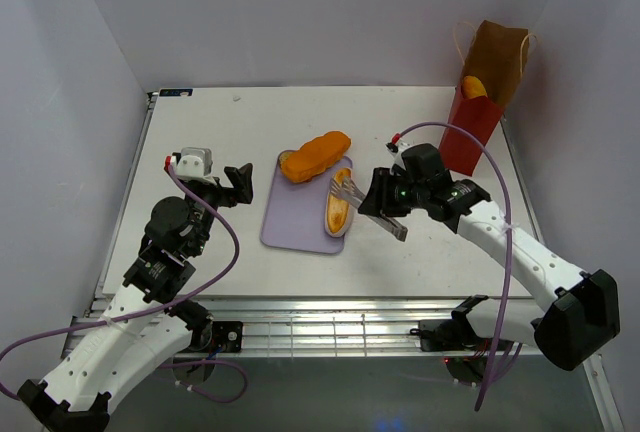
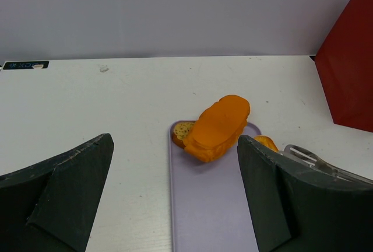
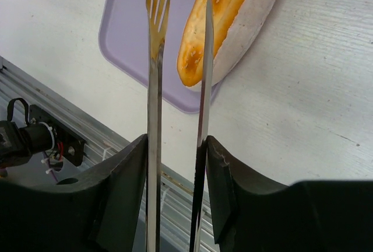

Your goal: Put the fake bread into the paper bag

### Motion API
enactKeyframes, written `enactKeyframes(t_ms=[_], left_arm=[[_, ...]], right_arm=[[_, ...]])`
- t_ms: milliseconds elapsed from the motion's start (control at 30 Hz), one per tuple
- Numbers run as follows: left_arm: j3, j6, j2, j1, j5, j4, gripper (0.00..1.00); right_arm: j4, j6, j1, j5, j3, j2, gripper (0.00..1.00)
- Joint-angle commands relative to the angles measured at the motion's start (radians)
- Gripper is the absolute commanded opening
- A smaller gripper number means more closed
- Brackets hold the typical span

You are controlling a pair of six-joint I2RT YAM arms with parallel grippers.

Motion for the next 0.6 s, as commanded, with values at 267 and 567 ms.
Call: enactKeyframes(t_ms=[267,567], left_arm=[[-0.002,-0.001,-0.005,-0.005,0.017,0.017,0.98],[0.0,-0.001,-0.008,-0.005,0.017,0.016,0.98]], right_arm=[[0.017,0.056,-0.001,0.121,-0.048,-0.095,0.55],[0.041,0.088,-0.021,0.137,-0.125,-0.124,0.57]])
